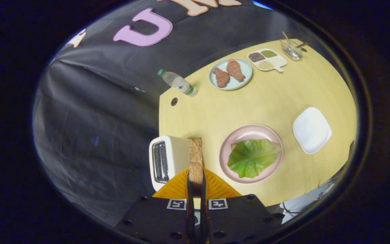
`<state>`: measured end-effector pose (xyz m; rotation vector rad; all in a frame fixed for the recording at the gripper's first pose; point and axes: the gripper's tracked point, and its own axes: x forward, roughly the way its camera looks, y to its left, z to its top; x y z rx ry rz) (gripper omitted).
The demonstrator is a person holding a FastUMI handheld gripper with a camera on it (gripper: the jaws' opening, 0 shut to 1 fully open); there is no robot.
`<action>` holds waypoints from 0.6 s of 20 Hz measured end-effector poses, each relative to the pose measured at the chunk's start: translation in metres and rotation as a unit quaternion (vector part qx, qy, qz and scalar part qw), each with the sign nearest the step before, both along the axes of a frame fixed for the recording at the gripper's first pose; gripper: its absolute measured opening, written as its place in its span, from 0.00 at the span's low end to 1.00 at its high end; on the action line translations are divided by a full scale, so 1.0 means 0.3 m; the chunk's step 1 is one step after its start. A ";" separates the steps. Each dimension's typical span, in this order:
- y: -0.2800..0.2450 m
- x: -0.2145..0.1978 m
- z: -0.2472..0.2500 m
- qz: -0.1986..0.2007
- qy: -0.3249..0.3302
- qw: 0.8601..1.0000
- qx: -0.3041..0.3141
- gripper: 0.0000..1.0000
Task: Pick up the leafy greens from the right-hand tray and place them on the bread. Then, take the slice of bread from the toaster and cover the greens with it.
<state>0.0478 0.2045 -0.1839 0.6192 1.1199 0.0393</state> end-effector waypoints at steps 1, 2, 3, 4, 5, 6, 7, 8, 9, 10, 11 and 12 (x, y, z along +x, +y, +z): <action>-0.020 -0.007 -0.027 -0.001 0.004 1.000 0.009 0.10; -0.039 -0.012 -0.051 -0.005 0.005 1.000 0.017 0.10; -0.050 -0.017 -0.076 -0.005 0.006 1.000 0.026 0.10; -0.061 -0.016 -0.098 -0.003 0.004 0.999 0.032 0.10; -0.071 -0.009 -0.123 -0.001 -0.001 0.999 0.036 0.09; -0.077 -0.005 -0.147 0.003 -0.004 0.999 0.041 0.09; -0.087 -0.001 -0.171 0.002 -0.009 0.999 0.043 0.09; -0.096 0.005 -0.196 0.000 -0.013 0.999 0.044 0.10; -0.103 0.009 -0.220 -0.001 -0.015 0.999 0.046 0.10; -0.110 0.011 -0.246 -0.002 -0.014 0.999 0.048 0.10; -0.118 0.007 -0.272 -0.004 -0.011 0.999 0.052 0.10; -0.117 0.003 -0.300 -0.003 -0.006 0.998 0.059 0.10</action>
